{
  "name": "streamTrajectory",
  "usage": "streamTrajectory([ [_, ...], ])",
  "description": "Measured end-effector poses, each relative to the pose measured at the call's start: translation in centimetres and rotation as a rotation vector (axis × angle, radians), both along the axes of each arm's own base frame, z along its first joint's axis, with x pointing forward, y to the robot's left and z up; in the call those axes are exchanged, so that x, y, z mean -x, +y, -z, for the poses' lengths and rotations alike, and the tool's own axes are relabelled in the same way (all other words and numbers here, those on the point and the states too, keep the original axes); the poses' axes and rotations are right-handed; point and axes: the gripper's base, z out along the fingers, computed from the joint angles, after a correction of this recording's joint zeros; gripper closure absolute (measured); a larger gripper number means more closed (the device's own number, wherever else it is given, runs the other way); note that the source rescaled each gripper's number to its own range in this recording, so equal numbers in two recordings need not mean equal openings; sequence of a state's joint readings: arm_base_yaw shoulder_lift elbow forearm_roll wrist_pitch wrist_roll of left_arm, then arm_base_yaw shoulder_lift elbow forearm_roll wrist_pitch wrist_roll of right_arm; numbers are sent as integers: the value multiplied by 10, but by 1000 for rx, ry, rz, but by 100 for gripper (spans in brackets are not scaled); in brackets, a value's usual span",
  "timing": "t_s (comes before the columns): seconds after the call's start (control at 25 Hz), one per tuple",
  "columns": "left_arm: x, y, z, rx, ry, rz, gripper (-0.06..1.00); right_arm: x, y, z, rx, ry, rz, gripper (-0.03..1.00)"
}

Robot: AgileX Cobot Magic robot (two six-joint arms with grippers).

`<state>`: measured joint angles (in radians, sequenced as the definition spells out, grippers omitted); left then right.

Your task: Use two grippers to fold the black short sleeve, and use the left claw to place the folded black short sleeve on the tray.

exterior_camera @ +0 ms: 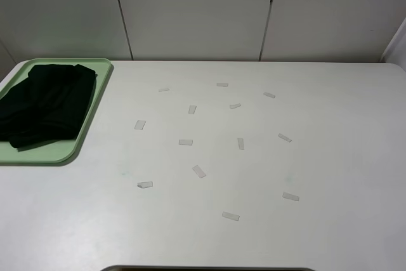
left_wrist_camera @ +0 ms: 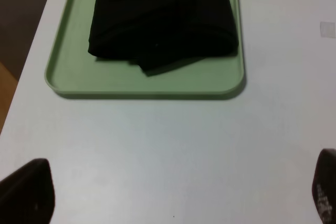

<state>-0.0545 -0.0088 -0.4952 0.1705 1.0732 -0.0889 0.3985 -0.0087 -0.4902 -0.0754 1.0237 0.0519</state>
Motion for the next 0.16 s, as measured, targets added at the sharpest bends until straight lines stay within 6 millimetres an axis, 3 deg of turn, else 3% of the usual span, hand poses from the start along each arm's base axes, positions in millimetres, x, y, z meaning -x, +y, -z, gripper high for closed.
streamTrajectory([
  [0.16,0,0,0,0,0,0,-4,0,0,0,0,0,0,-3],
])
